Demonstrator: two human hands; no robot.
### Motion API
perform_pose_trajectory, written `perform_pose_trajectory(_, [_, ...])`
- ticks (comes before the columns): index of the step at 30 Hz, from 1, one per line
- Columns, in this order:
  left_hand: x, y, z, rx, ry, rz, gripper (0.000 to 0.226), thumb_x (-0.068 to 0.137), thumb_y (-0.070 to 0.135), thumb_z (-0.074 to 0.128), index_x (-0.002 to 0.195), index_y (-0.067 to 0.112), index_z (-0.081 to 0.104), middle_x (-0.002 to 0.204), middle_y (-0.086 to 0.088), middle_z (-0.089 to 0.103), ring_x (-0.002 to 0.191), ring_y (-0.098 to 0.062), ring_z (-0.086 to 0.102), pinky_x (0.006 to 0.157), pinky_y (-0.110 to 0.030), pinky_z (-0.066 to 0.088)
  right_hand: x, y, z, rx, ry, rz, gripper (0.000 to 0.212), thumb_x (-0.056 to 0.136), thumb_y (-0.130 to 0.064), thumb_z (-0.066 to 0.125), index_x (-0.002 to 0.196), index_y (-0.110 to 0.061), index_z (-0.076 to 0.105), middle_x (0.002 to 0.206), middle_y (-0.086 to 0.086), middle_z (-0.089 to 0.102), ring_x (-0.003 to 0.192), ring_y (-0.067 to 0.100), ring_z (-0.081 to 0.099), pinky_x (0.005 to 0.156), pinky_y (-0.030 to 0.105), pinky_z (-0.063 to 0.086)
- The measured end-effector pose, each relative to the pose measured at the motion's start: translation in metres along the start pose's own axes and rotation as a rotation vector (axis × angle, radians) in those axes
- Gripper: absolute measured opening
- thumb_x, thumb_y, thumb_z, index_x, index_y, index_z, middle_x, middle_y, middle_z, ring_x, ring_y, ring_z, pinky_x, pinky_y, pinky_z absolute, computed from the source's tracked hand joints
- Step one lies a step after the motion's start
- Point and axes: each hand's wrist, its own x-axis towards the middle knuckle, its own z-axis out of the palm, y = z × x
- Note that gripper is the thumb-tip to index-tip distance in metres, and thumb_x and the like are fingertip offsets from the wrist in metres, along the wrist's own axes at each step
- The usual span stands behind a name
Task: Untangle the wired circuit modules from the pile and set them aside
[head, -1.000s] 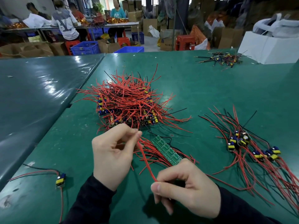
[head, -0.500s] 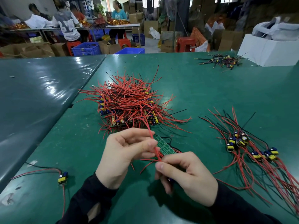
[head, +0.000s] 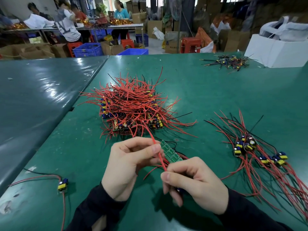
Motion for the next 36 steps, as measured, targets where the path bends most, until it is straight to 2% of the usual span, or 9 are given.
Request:
perform_pose_trajectory(9, [0.01, 0.011, -0.014, -0.151, 0.215, 0.079, 0.008, 0.06, 0.008, 0.067, 0.061, 0.012, 0.074, 0.064, -0.008, 0.07, 0.058, -0.016, 0.069, 0.051, -0.02, 0.054, -0.003, 0.0, 0.007, -0.027, -0.122, -0.011, 0.033, 0.092, -0.025, 0.055, 0.065, -0.008, 0.064, 0.044, -0.001, 0.052, 0.041, 0.011, 0.046, 0.05, 0.024, 0.039])
perform_pose_trajectory(14, [0.01, 0.009, -0.019, 0.127, 0.319, 0.441, 0.006, 0.073, 0.007, 0.07, 0.068, 0.011, 0.071, 0.063, -0.006, 0.07, 0.053, -0.018, 0.067, 0.049, -0.021, 0.052, -0.007, 0.0, 0.003, -0.066, -0.196, -0.035, 0.032, 0.093, -0.02, 0.058, 0.065, -0.004, 0.063, 0.045, 0.008, 0.051, 0.041, 0.006, 0.044, 0.05, 0.02, 0.038])
perform_pose_trajectory(17, [0.017, 0.021, -0.038, 0.184, 0.449, 0.555, 0.011, 0.083, 0.0, 0.065, 0.074, 0.007, 0.063, 0.06, -0.002, 0.069, 0.048, -0.013, 0.065, 0.048, -0.02, 0.052, -0.008, 0.002, 0.013, -0.269, -0.332, -0.055, 0.031, 0.093, -0.019, 0.06, 0.065, -0.006, 0.062, 0.051, 0.003, 0.038, 0.045, -0.002, 0.037, 0.051, 0.012, 0.03])
perform_pose_trajectory(21, [0.02, 0.037, -0.057, -0.03, 0.457, 0.462, 0.015, 0.089, 0.009, 0.058, 0.076, 0.012, 0.064, 0.06, 0.003, 0.068, 0.049, -0.005, 0.062, 0.049, -0.015, 0.051, -0.004, 0.003, 0.008, -0.195, -0.053, -0.11, 0.03, 0.093, -0.022, 0.057, 0.067, -0.011, 0.066, 0.047, 0.006, 0.055, 0.044, 0.003, 0.048, 0.053, 0.015, 0.038])
perform_pose_trajectory(24, [0.018, 0.037, -0.053, -0.081, 0.293, 0.319, 0.027, 0.085, 0.03, 0.06, 0.069, 0.013, 0.073, 0.063, 0.0, 0.07, 0.053, -0.008, 0.065, 0.051, -0.016, 0.052, -0.002, -0.001, -0.004, -0.053, 0.144, -0.152, 0.03, 0.091, -0.019, 0.052, 0.066, -0.014, 0.066, 0.045, -0.001, 0.054, 0.043, 0.006, 0.046, 0.054, 0.015, 0.038])
perform_pose_trajectory(27, [0.013, 0.027, -0.035, 0.092, -0.035, 0.098, 0.053, 0.059, 0.048, 0.082, 0.09, 0.006, 0.074, 0.088, -0.016, 0.074, 0.078, -0.025, 0.073, 0.061, -0.022, 0.057, 0.0, -0.002, -0.005, -0.036, 0.124, -0.123, 0.028, 0.09, -0.02, 0.052, 0.066, -0.014, 0.065, 0.045, -0.002, 0.054, 0.043, 0.008, 0.045, 0.053, 0.017, 0.036])
perform_pose_trajectory(29, [0.011, 0.02, -0.023, 0.099, -0.119, 0.049, 0.067, 0.052, 0.05, 0.085, 0.1, 0.005, 0.071, 0.098, -0.021, 0.072, 0.088, -0.03, 0.071, 0.065, -0.025, 0.057, 0.0, 0.0, -0.003, -0.041, 0.069, -0.085, 0.028, 0.09, -0.021, 0.053, 0.067, -0.013, 0.065, 0.046, -0.001, 0.054, 0.042, 0.01, 0.045, 0.052, 0.022, 0.036])
perform_pose_trajectory(32, [0.01, 0.014, -0.009, -0.036, -0.04, 0.036, 0.039, 0.066, 0.039, 0.071, 0.089, 0.009, 0.076, 0.092, -0.018, 0.073, 0.082, -0.025, 0.073, 0.061, -0.022, 0.056, 0.0, 0.002, 0.0, -0.042, 0.004, -0.021, 0.028, 0.091, -0.022, 0.054, 0.066, -0.013, 0.064, 0.046, 0.001, 0.053, 0.042, 0.012, 0.045, 0.052, 0.026, 0.037])
perform_pose_trajectory(36, [0.011, 0.01, -0.008, -0.088, 0.08, -0.02, 0.027, 0.073, 0.03, 0.059, 0.076, 0.011, 0.078, 0.067, -0.006, 0.071, 0.062, -0.015, 0.07, 0.054, -0.019, 0.055, -0.001, 0.004, 0.002, -0.092, -0.049, 0.021, 0.028, 0.091, -0.025, 0.054, 0.068, -0.012, 0.065, 0.046, 0.001, 0.054, 0.042, 0.011, 0.044, 0.052, 0.023, 0.037])
